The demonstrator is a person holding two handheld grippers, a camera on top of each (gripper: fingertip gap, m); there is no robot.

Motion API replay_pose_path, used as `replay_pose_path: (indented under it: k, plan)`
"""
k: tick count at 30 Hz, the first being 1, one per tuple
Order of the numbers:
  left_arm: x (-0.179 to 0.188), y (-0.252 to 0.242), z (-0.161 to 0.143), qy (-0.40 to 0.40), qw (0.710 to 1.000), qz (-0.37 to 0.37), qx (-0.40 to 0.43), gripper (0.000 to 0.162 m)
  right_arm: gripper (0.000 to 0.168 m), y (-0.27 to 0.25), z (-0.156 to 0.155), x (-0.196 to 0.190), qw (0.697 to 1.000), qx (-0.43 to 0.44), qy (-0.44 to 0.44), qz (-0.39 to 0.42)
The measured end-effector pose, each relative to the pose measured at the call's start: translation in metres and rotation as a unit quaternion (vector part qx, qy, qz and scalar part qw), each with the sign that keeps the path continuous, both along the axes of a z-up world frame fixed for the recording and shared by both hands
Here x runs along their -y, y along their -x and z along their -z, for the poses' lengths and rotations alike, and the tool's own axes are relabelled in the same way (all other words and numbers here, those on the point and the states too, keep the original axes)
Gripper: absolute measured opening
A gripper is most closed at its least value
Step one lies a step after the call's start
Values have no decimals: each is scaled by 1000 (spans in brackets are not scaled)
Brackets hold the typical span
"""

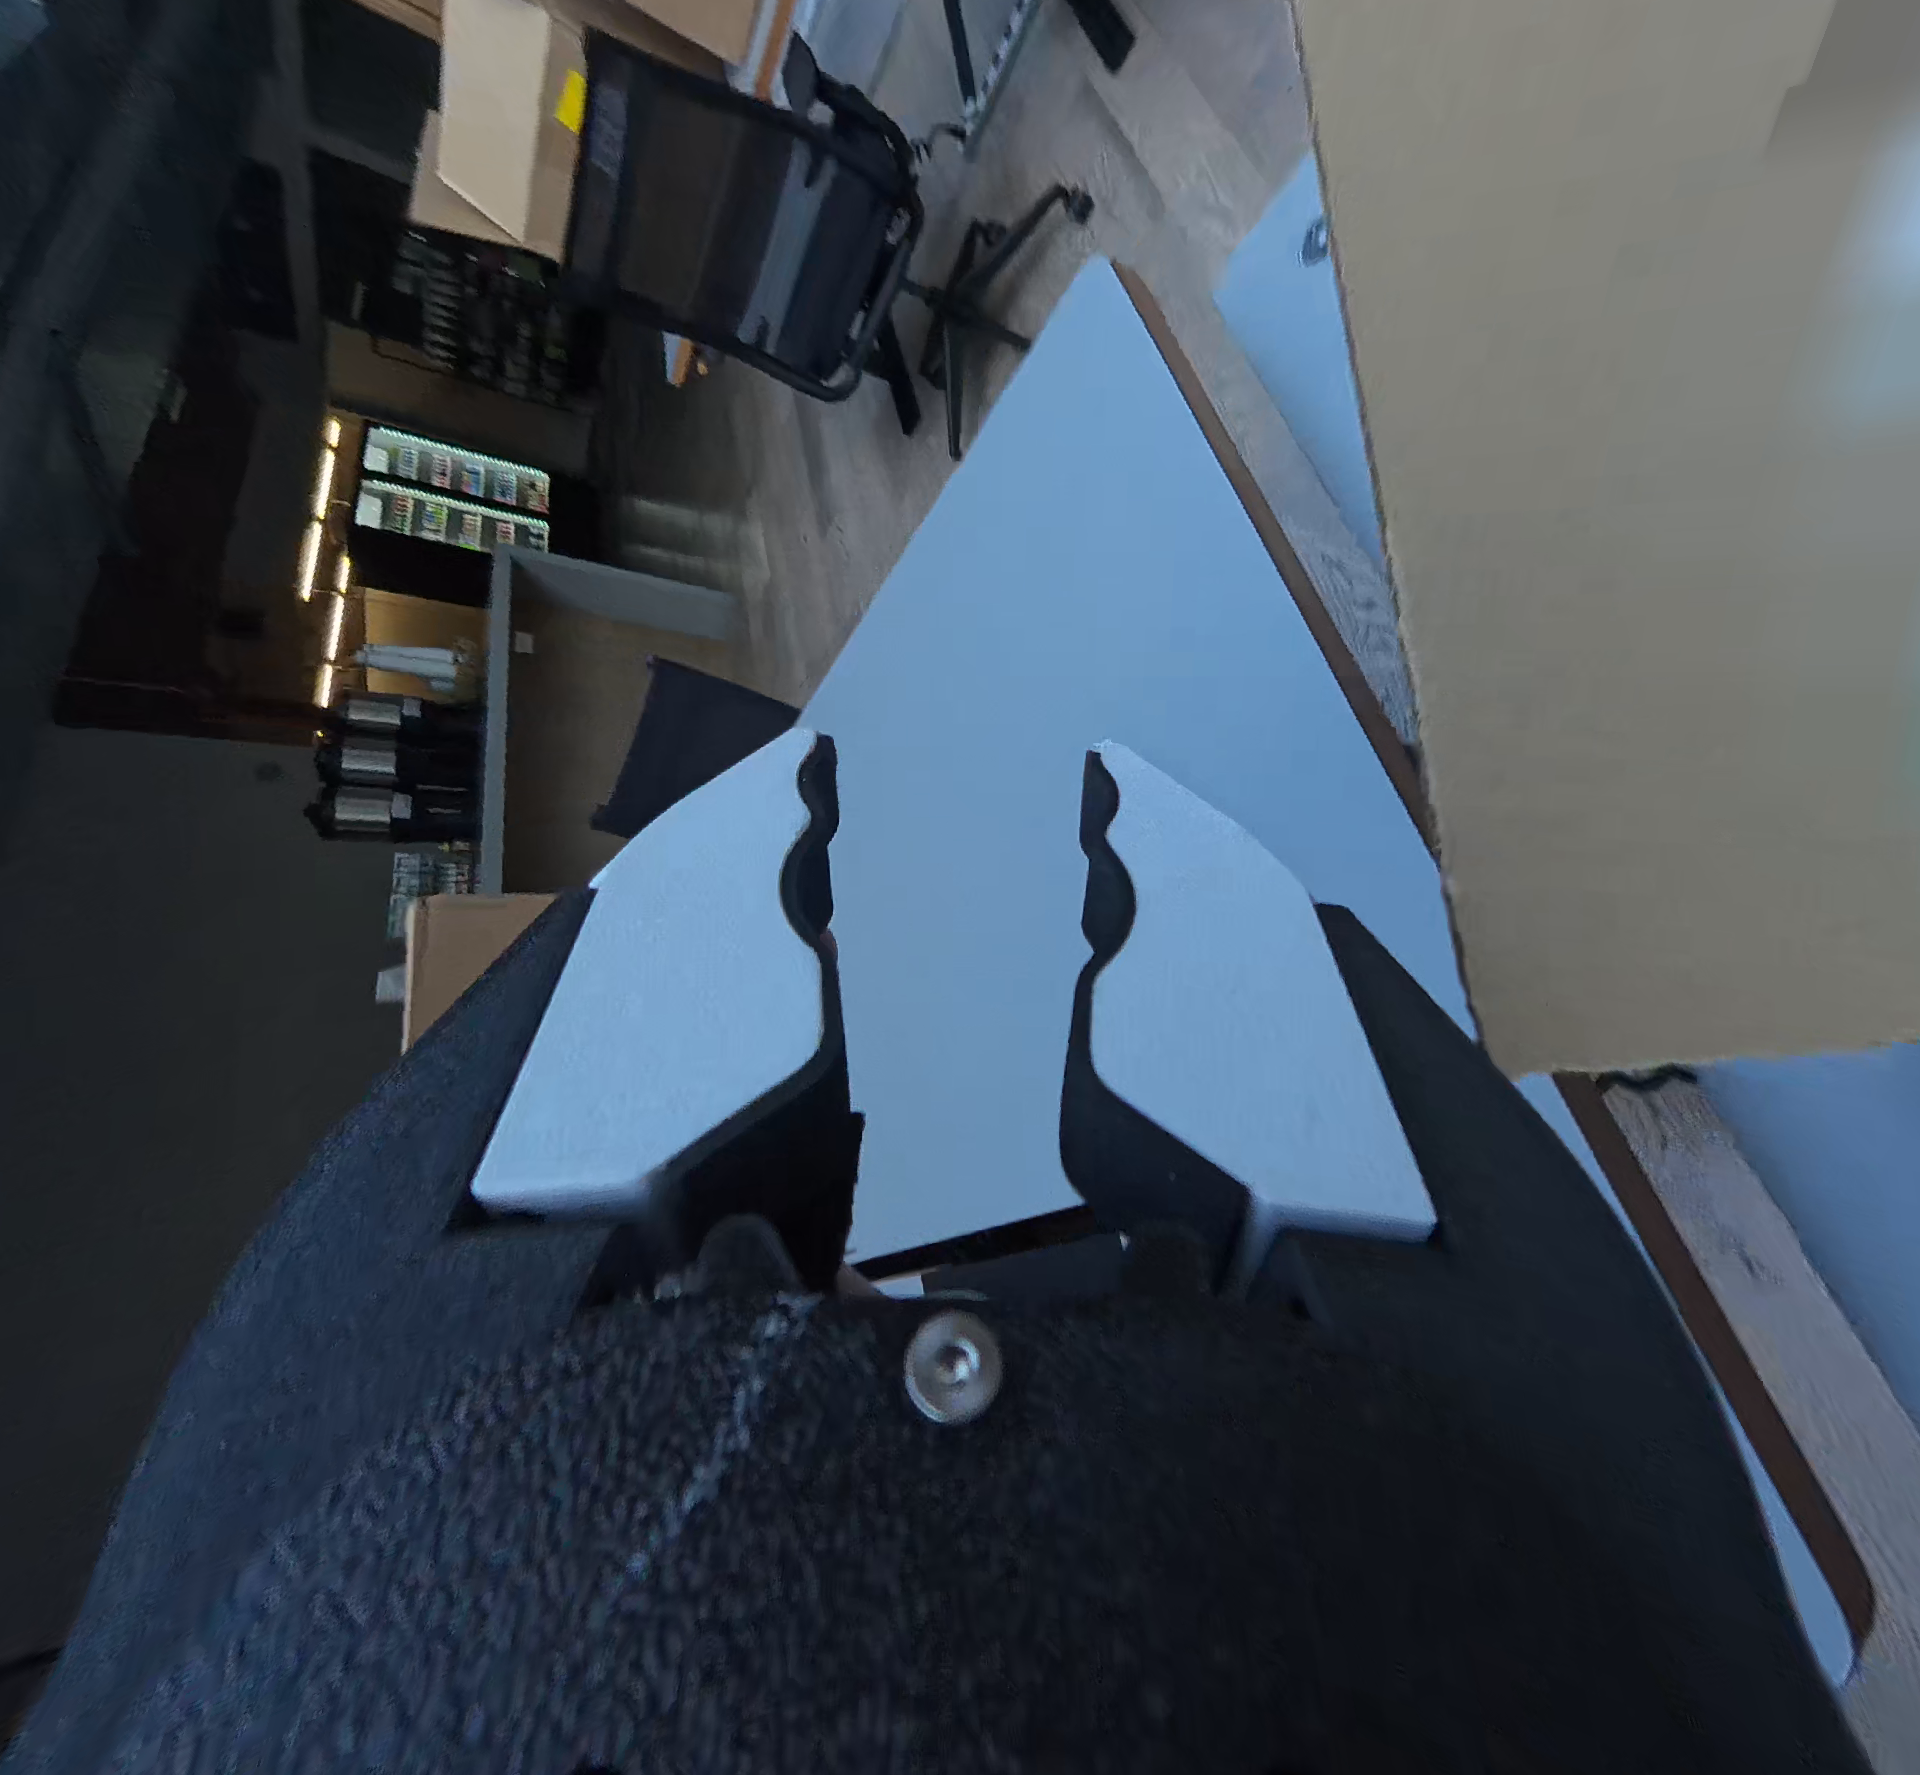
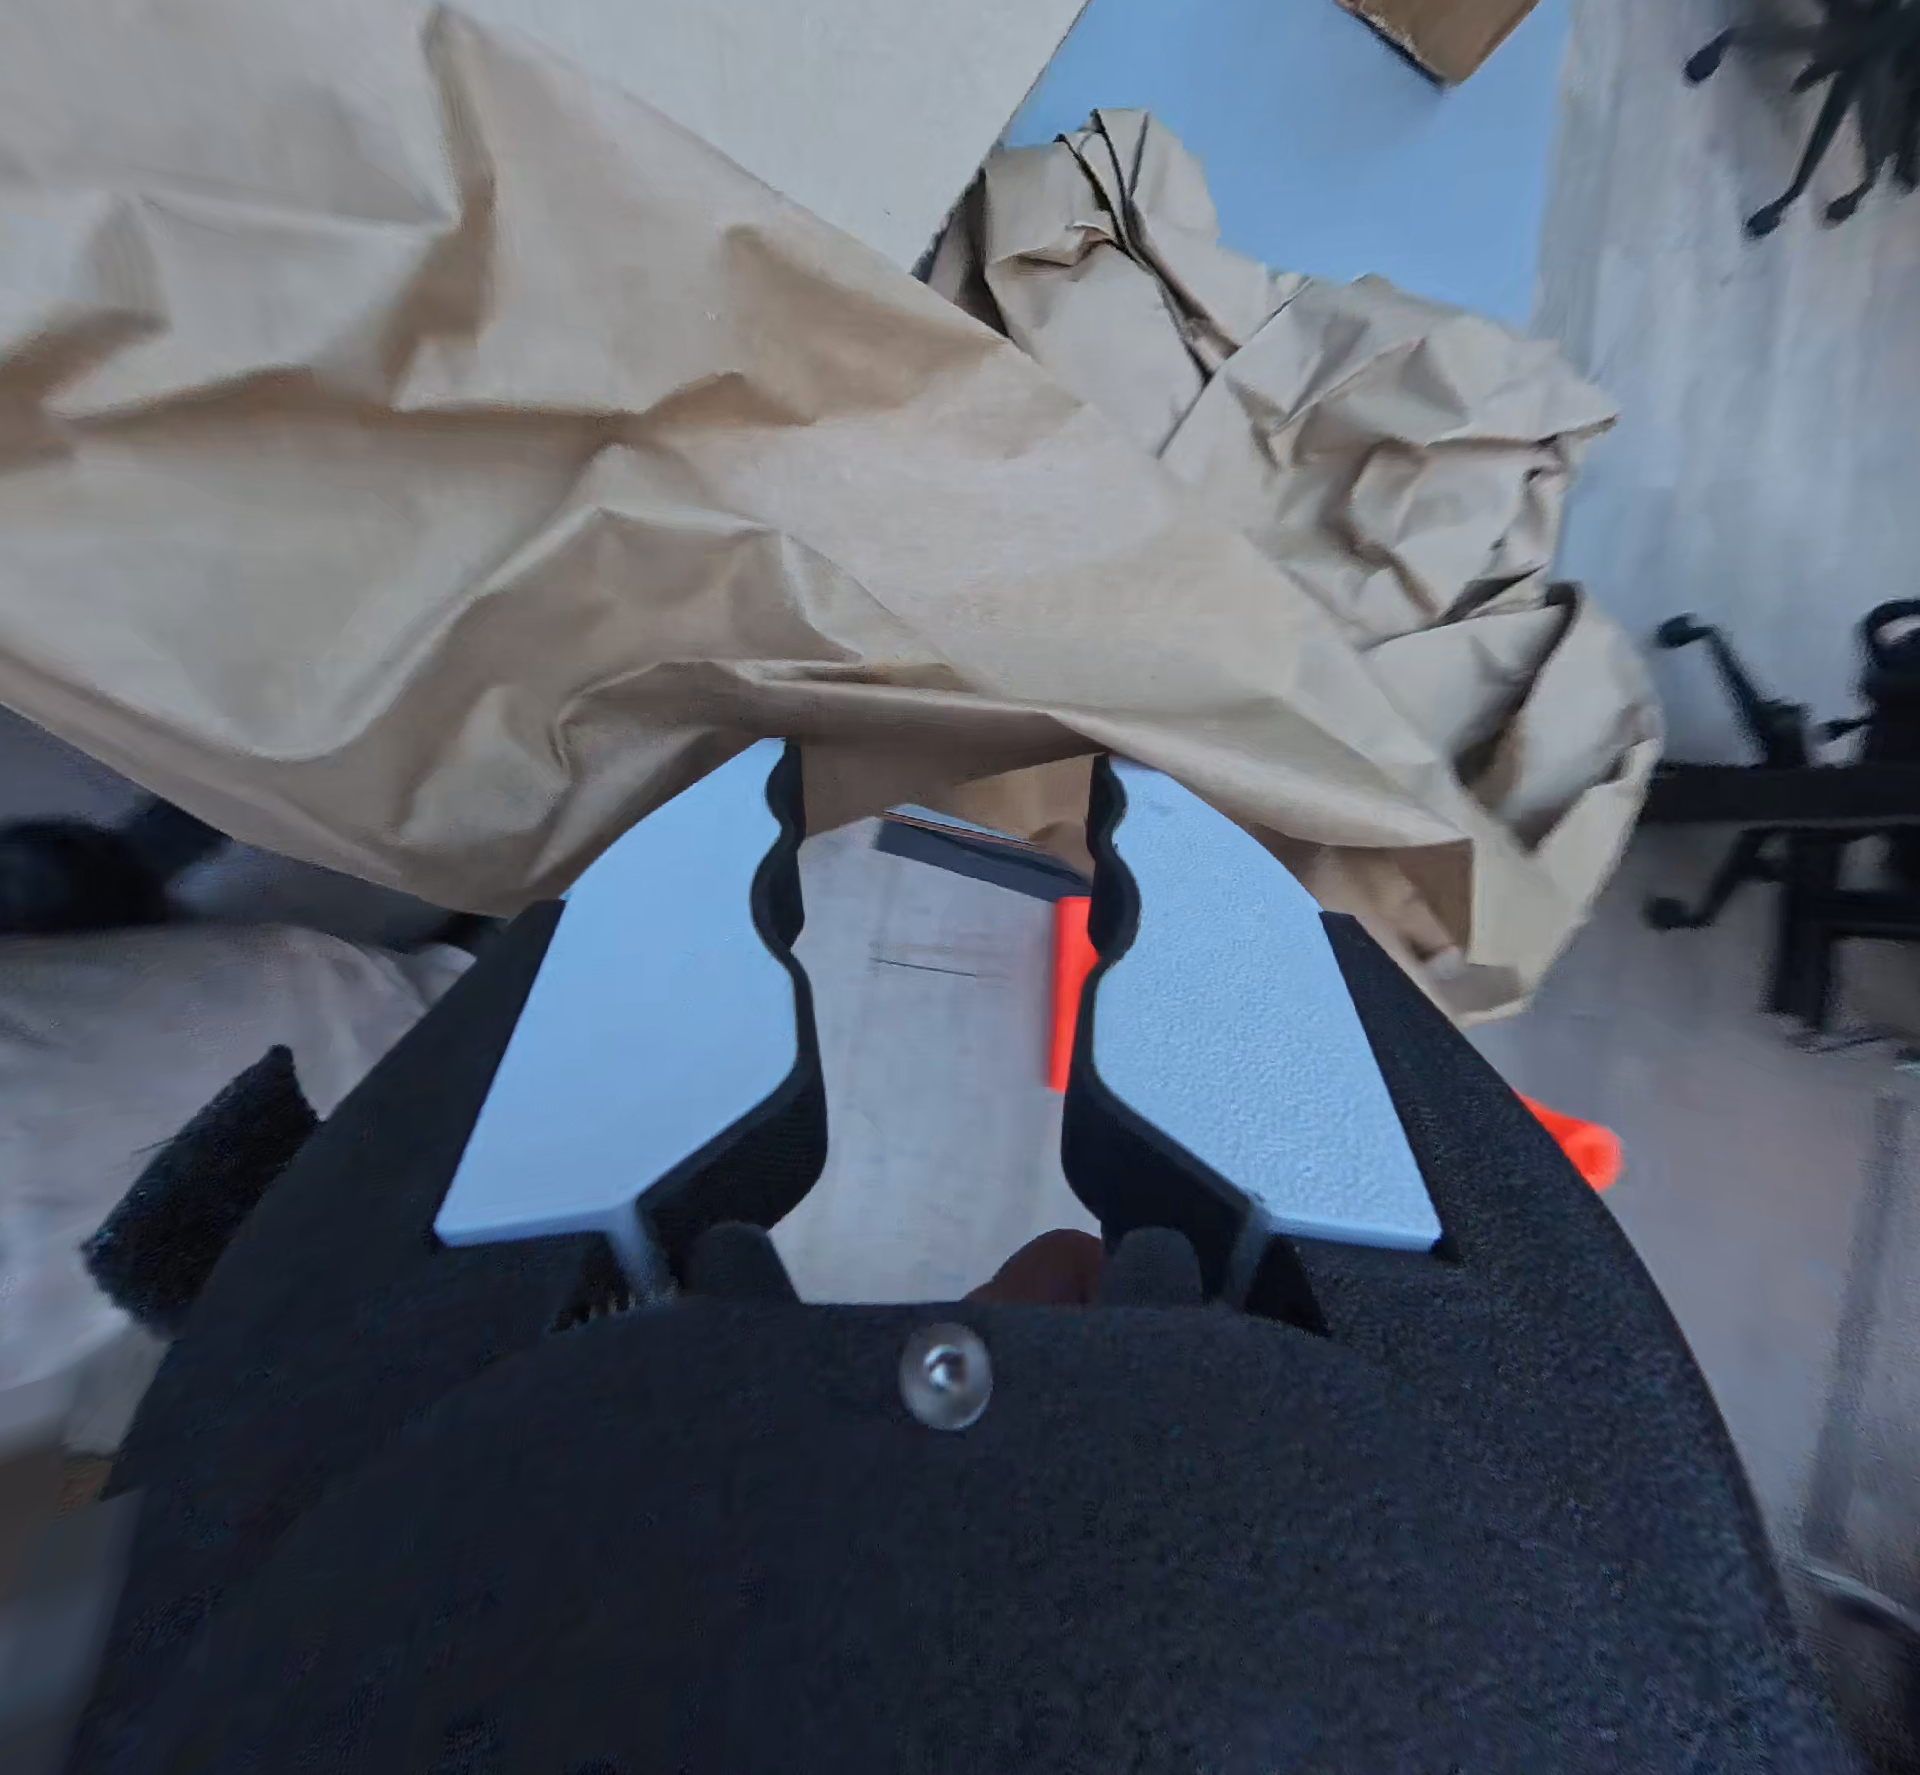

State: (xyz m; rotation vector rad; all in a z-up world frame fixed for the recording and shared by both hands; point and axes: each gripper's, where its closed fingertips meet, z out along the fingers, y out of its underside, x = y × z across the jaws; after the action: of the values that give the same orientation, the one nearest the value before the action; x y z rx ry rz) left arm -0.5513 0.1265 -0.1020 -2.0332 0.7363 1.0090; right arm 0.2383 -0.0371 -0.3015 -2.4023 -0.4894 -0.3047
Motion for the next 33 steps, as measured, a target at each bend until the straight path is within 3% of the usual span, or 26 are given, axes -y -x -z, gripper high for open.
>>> replay_pose_path:
  k: [4,7,10,12,14,16,17,19,21,23,25,26,29,31,33]
  plan:
    - [15,-91,-63,-47,989,92,102,44,50,-34,-38,-4,980,168,49,-98]
    - [39,-182,-70,2,957,195,215,46,49,-53,-73,-6,971,192,78,-122]
    - [56,-253,-49,54,922,253,289,47,47,-37,-129,-35,982,139,-3,-126]
    - [53,-282,-8,105,912,250,307,58,56,14,-162,-65,989,18,-67,-133]
    - [39,-302,44,146,908,227,320,66,72,90,-175,-96,976,-114,-92,-161]
    - [35,-322,107,232,887,202,344,84,97,170,-152,-126,964,-166,-51,-202]
    - [36,-329,136,278,877,182,349,94,111,202,-126,-142,965,-148,-9,-217]
    - [37,-328,182,328,877,157,315,106,127,241,-59,-176,966,-58,88,-236]
    - [29,-316,212,333,892,128,280,111,127,252,7,-200,952,39,189,-240]
    - [31,-308,239,368,885,89,271,117,111,238,56,-202,914,139,290,-246]
    - [30,-298,260,388,889,64,235,116,48,226,75,-189,867,195,367,-276]
    - [27,-291,269,388,896,55,208,113,12,227,72,-188,859,204,369,-291]
    - [33,-296,280,418,876,53,237,97,0,226,42,-197,859,234,322,-321]
    - [35,-298,280,424,868,66,250,86,0,221,1,-202,873,236,278,-324]
    - [29,-292,275,408,881,88,224,51,0,213,-57,-208,893,226,218,-322]
